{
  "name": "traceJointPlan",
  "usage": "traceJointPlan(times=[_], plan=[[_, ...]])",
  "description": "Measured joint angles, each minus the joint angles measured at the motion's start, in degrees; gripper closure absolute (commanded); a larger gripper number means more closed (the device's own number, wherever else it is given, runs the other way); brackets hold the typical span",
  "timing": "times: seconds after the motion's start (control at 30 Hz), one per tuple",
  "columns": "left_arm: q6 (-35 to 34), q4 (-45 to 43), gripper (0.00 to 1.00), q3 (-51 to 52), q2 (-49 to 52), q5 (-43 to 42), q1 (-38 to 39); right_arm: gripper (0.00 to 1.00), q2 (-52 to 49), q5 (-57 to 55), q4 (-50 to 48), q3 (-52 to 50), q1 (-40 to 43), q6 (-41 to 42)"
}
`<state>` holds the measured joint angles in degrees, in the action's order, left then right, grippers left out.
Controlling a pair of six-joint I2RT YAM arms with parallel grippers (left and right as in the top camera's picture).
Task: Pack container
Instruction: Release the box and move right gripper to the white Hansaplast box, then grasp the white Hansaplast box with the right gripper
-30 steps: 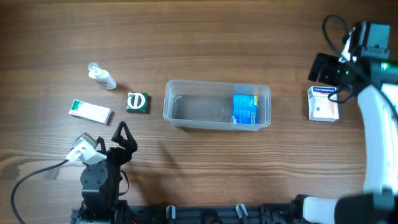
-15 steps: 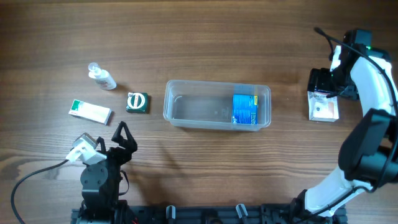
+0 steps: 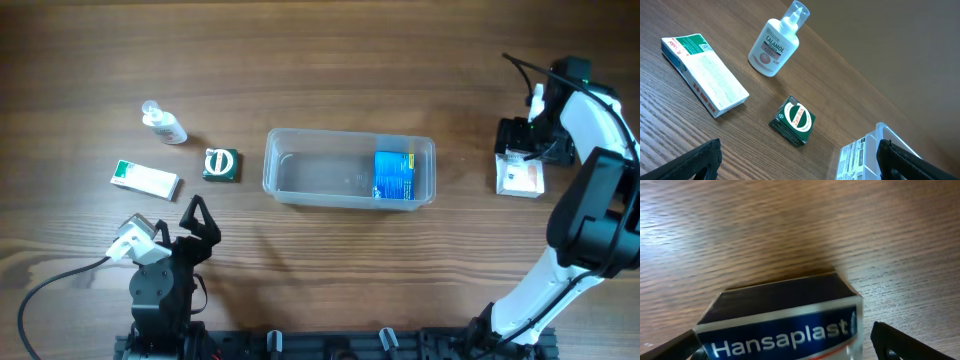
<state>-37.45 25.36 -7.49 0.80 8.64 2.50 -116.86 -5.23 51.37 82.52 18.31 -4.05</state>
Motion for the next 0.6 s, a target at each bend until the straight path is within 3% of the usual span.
traceJointPlan(times=[0.17,0.3,0.6], plan=[[0.00,0.00,0.00,0.00,0.00,0.00,0.00,0.14,-0.48,1.38,1.14,0.00,0.50,1.64],[0.00,0.00,0.00,0.00,0.00,0.00,0.00,0.32,-0.48,2.56,4.00,-0.02,0.50,4.15],[0.00,0.00,0.00,0.00,0.00,0.00,0.00,0.34,0.61,4.83,11.39,-0.02,0.50,7.69]])
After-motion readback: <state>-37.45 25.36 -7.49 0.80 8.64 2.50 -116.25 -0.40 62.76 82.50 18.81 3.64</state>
